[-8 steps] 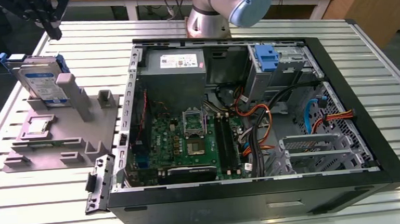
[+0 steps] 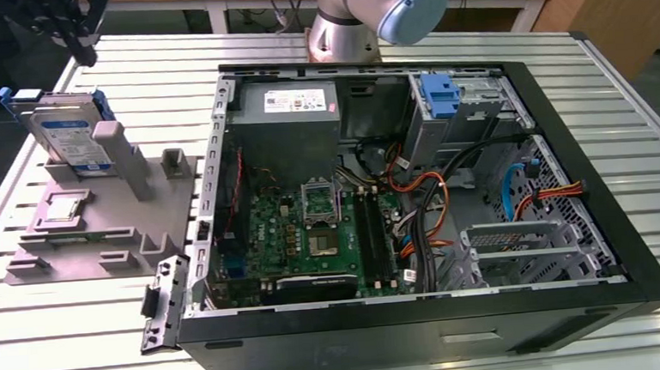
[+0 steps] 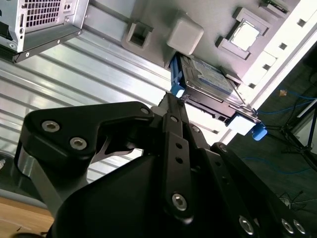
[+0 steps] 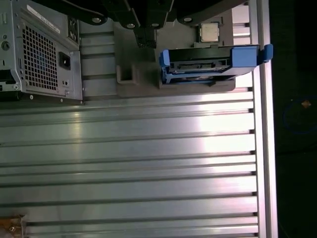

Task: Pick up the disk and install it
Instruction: 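Reach for the disk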

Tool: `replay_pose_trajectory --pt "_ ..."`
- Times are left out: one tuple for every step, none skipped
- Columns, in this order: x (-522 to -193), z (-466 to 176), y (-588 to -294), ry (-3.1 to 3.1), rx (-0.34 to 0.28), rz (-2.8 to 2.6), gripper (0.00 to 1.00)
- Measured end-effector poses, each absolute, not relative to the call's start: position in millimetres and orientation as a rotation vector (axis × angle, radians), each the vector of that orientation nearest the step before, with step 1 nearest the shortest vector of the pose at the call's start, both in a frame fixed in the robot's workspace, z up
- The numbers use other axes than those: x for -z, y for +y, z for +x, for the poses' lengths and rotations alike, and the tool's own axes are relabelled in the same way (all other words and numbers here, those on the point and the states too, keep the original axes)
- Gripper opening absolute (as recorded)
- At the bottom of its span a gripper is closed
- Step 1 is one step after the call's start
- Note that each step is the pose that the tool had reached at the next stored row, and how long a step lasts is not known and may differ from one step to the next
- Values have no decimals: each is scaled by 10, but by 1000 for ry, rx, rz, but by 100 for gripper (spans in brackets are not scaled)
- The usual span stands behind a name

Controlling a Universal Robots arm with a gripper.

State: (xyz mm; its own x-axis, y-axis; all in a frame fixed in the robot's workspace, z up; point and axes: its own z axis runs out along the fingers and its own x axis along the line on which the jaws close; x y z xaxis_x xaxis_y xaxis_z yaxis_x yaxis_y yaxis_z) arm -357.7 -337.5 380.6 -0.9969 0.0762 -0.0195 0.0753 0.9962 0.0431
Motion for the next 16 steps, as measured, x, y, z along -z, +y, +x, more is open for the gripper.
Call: replay_pose_trajectory --pt "-3805 -3585 -3374 3118 -66 118 10" --pt "-3804 -3592 -3374 3118 -66 118 10" --pt "-3803 -3600 -3374 3118 -66 118 10" --pt "-3802 -3607 -3373 3117 -66 118 10" --pt "-3801 -3615 -3373 3118 -66 118 10" --pt "-3800 -3622 -3372 3118 -66 118 10" --pt "-3799 -3630 -3372 3118 -66 118 10" --pt "-3799 -3637 -3371 3118 -66 118 10" --pt "-3798 -3644 -3371 3118 -66 118 10" --pt "-3797 -3653 -3370 3118 -66 118 10" --pt "-3796 -3660 -3370 3118 -66 118 10" --pt "-3794 -3667 -3369 3117 -66 118 10" --pt "-3794 -3675 -3369 3118 -66 118 10" --pt "-3793 -3682 -3369 3118 -66 118 10" --pt "-3792 -3690 -3368 3118 -66 118 10" --pt "-3791 -3697 -3368 3118 -66 118 10"
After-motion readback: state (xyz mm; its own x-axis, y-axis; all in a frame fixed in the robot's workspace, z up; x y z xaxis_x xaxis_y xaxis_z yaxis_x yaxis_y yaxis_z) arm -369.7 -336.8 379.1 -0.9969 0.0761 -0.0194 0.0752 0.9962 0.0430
